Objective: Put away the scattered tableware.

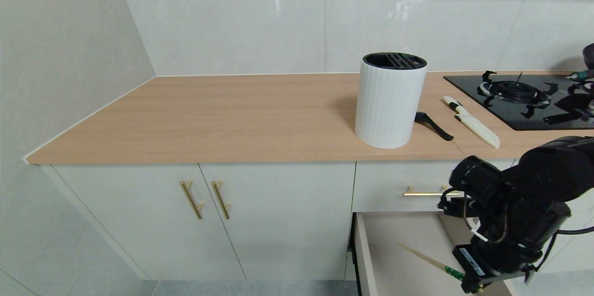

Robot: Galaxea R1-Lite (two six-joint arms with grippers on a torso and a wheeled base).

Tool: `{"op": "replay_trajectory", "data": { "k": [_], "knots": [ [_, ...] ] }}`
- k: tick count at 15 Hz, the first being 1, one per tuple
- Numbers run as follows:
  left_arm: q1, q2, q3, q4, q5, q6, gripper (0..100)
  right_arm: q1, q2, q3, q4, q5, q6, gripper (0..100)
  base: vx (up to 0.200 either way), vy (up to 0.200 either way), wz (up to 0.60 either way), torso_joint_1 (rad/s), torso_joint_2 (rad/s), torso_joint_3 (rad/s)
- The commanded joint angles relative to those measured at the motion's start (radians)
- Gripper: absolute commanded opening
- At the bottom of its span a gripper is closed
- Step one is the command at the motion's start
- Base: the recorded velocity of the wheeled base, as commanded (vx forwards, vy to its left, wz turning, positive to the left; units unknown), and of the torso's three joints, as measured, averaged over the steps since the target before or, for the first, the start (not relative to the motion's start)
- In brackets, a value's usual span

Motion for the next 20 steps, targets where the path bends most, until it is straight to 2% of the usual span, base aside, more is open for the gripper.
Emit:
{"op": "replay_trajectory", "data": {
  "k": [1, 3, 9, 14, 20],
  "knots": [
    [0.000, 0.001, 0.000, 0.000, 0.000, 0.000, 100, 0.005, 0.110, -0.039, -0.030, -0.001, 0.025, 0, 0.000, 0.000, 0.00, 0.000, 0.00, 0.000],
    [0.000, 0.001, 0.000, 0.000, 0.000, 0.000, 100, 0.005, 0.117, -0.027, -0.137, -0.001, 0.083, 0, 0.000, 0.000, 0.00, 0.000, 0.00, 0.000],
    [0.000, 0.001, 0.000, 0.000, 0.000, 0.000, 100, 0.007, 0.177, -0.026, -0.296, -0.066, 0.141, 0, 0.000, 0.000, 0.00, -0.016, 0.04, 0.023],
    [0.000, 0.001, 0.000, 0.000, 0.000, 0.000, 100, 0.013, 0.191, -0.024, -0.304, -0.068, 0.140, 0, 0.000, 0.000, 0.00, -0.187, 0.44, 0.240],
    [0.000, 0.001, 0.000, 0.000, 0.000, 0.000, 100, 0.013, 0.186, 0.019, -0.431, -0.094, 0.141, 0, 0.000, 0.000, 0.00, -0.190, 0.47, 0.274]
  ]
}}
